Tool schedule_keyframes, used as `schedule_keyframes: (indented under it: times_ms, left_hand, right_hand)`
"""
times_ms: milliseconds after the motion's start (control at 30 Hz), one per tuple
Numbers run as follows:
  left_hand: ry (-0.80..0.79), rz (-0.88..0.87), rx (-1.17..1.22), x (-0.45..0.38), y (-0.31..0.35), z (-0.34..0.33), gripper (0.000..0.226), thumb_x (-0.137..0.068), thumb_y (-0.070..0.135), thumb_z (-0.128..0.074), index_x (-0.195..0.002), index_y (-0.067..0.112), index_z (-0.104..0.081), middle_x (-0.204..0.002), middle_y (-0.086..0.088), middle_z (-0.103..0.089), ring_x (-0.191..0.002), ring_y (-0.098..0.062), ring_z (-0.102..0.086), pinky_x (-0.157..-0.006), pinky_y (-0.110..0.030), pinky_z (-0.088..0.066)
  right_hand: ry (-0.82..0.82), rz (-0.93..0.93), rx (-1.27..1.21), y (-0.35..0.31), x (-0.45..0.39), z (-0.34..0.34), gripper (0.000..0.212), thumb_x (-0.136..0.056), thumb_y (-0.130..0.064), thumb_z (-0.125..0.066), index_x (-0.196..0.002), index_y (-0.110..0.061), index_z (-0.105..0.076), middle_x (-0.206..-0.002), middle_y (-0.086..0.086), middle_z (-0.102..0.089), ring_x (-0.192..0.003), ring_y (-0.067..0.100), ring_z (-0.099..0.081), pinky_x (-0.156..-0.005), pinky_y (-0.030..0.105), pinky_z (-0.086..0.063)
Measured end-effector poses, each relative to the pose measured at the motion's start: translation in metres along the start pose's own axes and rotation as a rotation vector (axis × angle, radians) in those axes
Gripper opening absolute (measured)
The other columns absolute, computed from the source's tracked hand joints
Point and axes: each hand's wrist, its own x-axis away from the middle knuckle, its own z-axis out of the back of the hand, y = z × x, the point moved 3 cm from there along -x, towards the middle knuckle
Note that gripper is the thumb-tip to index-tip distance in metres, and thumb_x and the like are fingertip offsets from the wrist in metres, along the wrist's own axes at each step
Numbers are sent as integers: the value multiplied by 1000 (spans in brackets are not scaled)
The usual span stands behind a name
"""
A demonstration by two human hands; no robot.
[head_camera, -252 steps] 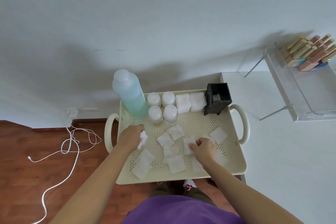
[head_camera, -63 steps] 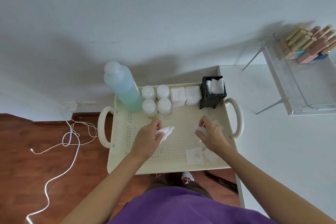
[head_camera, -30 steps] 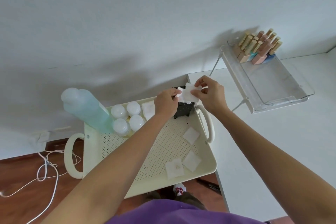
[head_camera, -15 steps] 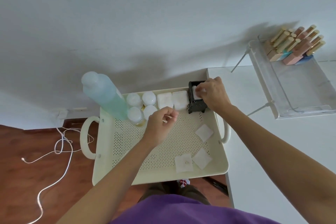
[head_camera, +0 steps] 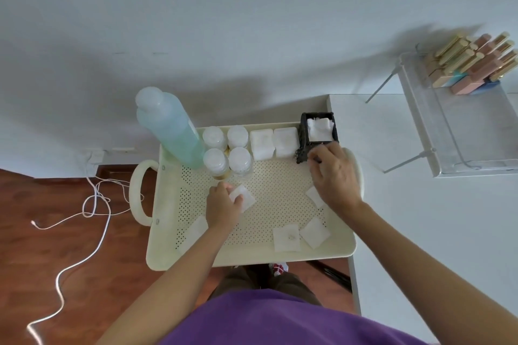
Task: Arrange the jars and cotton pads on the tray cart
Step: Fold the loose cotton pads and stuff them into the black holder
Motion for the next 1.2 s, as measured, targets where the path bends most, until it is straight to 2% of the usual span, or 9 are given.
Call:
schedule_keyframes:
  times_ms: [133, 233, 400, 633, 833, 933, 1033, 1100, 1200]
  left_hand:
    - [-23, 25, -66, -3, -1, -7, 34, -83, 26, -69, -112, 15, -55, -112, -7, -52, -103, -26, -53, -86, -39, -49]
    - [-31, 33, -97, -5, -2, -11, 32, -83, 27, -69, -111, 16, -58, -114, -8, -52, -107, -26, -51, -85, -38, -47]
    - [-53, -28, -117, -5, 0, -11, 24, -84, 22, -66, -105, 11, -65, -110, -9, -57, -103, -26, -53, -84, -40, -51]
    - [-89, -224, 123, 10, 12, -1, 8, -83, 6, -63, -90, 9, -61, -87, 0, -64, -79, -17, -56, -61, -12, -36]
    - [-122, -277, 396, 16, 49, 23, 33, -76, 10, -77, -86, 19, -48, -84, -2, -63, -76, -22, -64, -64, -30, -52]
    - [-80, -367, 439, 10, 83, 40, 39, -74, 9, -79, -75, 22, -43, -85, -6, -58, -79, -31, -67, -65, -38, -58]
    - [-72, -455, 438, 2, 121, 48, 25, -74, 13, -81, -70, 18, -56, -77, -2, -64, -58, -13, -63, -57, -18, -51]
    - [-80, -497, 440, -3, 147, 51, 15, -73, 16, -81, -76, 13, -67, -76, 3, -67, -58, -4, -62, -58, -13, -51]
    - [-142, -542, 412, -11, 185, 48, 9, -78, 13, -77, -85, 12, -71, -91, -3, -73, -70, -14, -67, -67, -19, -53]
  right_hand:
    - [-343, -300, 104, 22, 31, -32, 21, -94, -7, -52, -115, -4, -57, -120, 12, -53, -90, 31, -62, -69, 36, -51]
    - [-504, -442, 237, 31, 38, -45, 26, -93, -4, -52, -119, -2, -51, -118, 13, -49, -87, 30, -63, -63, 37, -48]
    - [-607, -434, 413, 35, 40, -60, 40, -87, 0, -56, -126, 3, -45, -118, 18, -49, -94, 29, -64, -72, 39, -60]
    - [-611, -551, 352, 38, 35, -68, 34, -89, 1, -53, -122, 4, -44, -118, 24, -56, -102, 38, -66, -81, 47, -59]
    - [-655, -565, 277, 35, 36, -61, 25, -91, -1, -50, -115, -3, -56, -113, 18, -60, -97, 34, -66, -77, 44, -59]
    - [-585, -562, 84, 29, 34, -51, 17, -93, -13, -49, -106, -5, -56, -97, 16, -65, -82, 31, -68, -68, 42, -60]
    - [-433, -595, -147, 24, 30, -28, 8, -89, -13, -57, -93, -6, -56, -84, 15, -66, -73, 31, -69, -63, 46, -60]
    - [-320, -549, -196, 20, 25, -8, 12, -84, -14, -66, -86, -8, -56, -75, 9, -64, -67, 27, -66, -56, 40, -56]
    - [-191, -531, -274, 20, 19, 22, 5, -82, -15, -67, -84, -18, -63, -67, -3, -56, -60, 16, -54, -48, 23, -39]
